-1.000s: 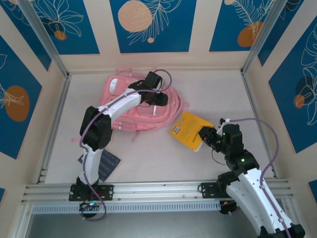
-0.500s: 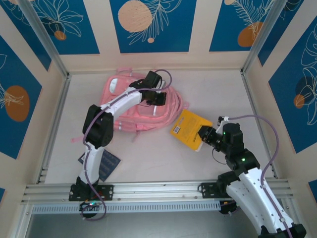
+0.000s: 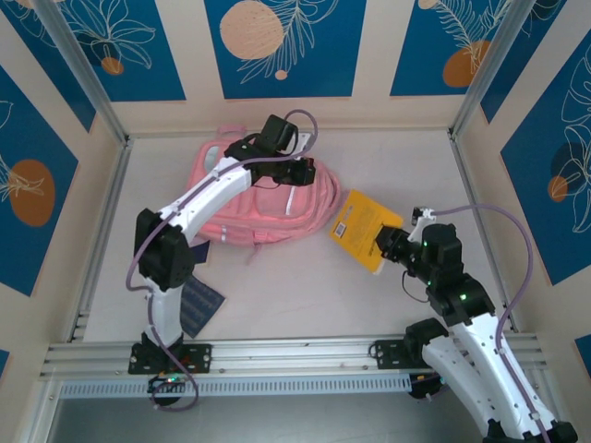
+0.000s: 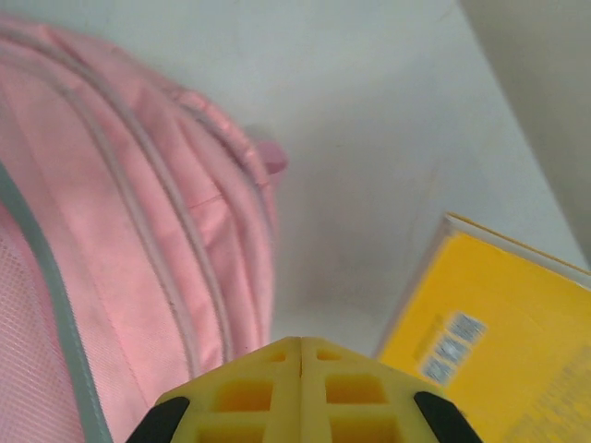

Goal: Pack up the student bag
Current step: Open the student bag at the center of the table.

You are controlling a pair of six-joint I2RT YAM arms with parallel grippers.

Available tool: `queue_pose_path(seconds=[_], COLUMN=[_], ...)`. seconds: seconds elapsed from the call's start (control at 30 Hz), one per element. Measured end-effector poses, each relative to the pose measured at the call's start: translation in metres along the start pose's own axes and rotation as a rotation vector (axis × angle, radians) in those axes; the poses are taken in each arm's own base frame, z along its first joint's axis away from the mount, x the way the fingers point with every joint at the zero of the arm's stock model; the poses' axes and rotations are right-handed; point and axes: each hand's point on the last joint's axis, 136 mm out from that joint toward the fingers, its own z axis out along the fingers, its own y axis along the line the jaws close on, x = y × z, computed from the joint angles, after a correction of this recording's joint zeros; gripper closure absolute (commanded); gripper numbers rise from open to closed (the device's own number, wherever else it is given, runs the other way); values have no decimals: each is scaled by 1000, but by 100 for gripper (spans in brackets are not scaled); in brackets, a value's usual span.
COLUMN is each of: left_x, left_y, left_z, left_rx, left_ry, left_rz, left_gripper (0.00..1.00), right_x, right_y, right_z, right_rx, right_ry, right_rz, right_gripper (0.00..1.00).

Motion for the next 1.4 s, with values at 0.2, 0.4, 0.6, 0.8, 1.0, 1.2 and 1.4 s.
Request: queue_pose_path(seconds=[0.2, 0.4, 0.6, 0.8, 1.0, 1.2, 1.4], left_x=[-6, -3, 3, 1, 5, 15, 20], left_y=[-26, -43, -37, 0, 64, 112, 125], left_z=[-45, -75, -75, -57, 3, 51, 73], left_rx=[50, 105, 77, -97, -238, -314, -326], left_ry=[-44, -69, -59, -62, 19, 98, 135], left_rz=[35, 59, 74, 70, 9, -37, -29], left_gripper=[100, 100, 63, 41, 41, 42, 61], right_x=[-18, -22, -22, -15, -13, -8, 1], right_y=[-7, -20, -20, -20, -17, -18, -23], right_z=[-8, -11, -9, 1, 4, 7, 11], right_rx=[86, 162, 164, 156, 140, 135, 137], right_ry=[-67, -93, -88, -45, -31, -15, 6], right_rz=[-33, -35, -33, -18, -1, 10, 18], right_gripper=[100, 100, 100, 100, 100, 99, 98])
